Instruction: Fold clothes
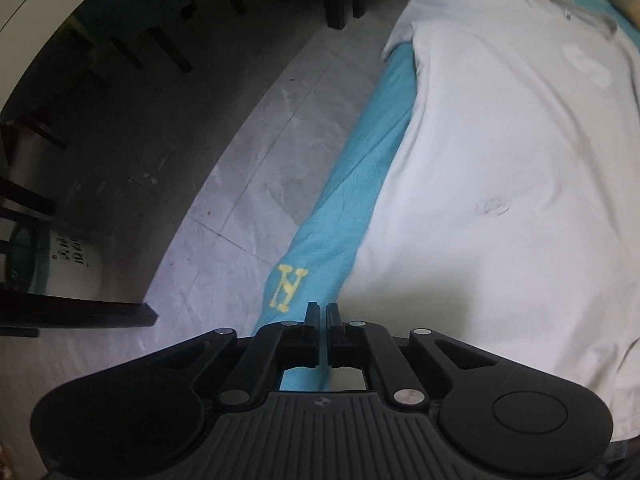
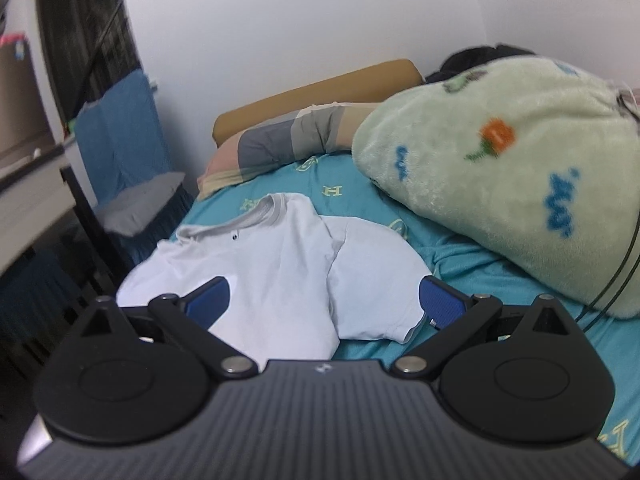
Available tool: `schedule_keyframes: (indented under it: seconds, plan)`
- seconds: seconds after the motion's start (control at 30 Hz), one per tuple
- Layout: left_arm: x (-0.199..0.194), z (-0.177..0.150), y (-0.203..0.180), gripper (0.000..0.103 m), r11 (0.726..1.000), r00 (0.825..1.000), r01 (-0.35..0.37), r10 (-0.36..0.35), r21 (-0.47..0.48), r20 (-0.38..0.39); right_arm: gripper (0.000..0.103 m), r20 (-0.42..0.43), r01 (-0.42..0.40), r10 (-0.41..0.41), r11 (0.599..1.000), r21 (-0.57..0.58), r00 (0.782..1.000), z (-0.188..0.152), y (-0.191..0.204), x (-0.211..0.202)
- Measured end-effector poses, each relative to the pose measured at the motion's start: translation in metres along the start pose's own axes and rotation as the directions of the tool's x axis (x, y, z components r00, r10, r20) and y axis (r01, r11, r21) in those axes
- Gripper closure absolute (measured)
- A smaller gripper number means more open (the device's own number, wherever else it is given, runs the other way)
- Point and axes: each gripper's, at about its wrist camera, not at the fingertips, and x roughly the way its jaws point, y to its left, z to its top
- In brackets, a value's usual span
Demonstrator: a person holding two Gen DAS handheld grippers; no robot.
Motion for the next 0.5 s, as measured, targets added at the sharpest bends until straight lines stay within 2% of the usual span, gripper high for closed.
schedule_keyframes:
  seconds: [0.03,0.1,0.13,0.2,0.27,0.4,0.47,0.5]
  plan:
    - [-0.006,0.003,-0.004,0.079,1.0,1.0,0.014,-0.014,-0.008,0.019,0.0,-0.002,-0.005,0.005,1.0,0.028,1.0,0.003,-0.005,0.001]
    - [-0.015,0.014,-0.036,0.052,0.999,0.994,0.049,-0.051,0.017,0.1,0.0,-0.004,-0.015,0.016,0.996,0.084,1.0,0.008,-0.016,0.002]
    - [-0.02,0.019,-0.053,0.049,0.997,0.987,0.066,-0.07,0.033,0.141,0.0,-0.007,-0.02,0.021,0.993,0.119,1.0,0.012,-0.023,0.004]
    - [-0.027,0.019,-0.077,0.039,0.989,0.968,0.145,-0.146,0.022,0.205,0.001,-0.022,-0.029,0.035,0.976,0.214,0.999,0.019,-0.039,0.017]
    - [-0.031,0.022,-0.102,0.034,0.972,0.94,0.233,-0.228,0.009,0.254,0.002,-0.059,-0.045,0.065,0.955,0.293,0.996,0.022,-0.053,0.037]
    - [-0.016,0.034,-0.156,0.033,0.93,0.887,0.367,-0.35,0.001,0.302,0.007,-0.108,-0.044,0.104,0.891,0.451,0.989,0.008,-0.082,0.078]
    - [0.002,0.038,-0.174,0.032,0.908,0.852,0.419,-0.399,0.015,0.338,0.019,-0.153,-0.009,0.096,0.871,0.492,0.983,-0.004,-0.094,0.098]
    - [0.008,0.04,-0.181,0.031,0.904,0.841,0.427,-0.41,0.032,0.352,0.022,-0.178,0.018,0.082,0.866,0.5,0.981,-0.009,-0.099,0.107]
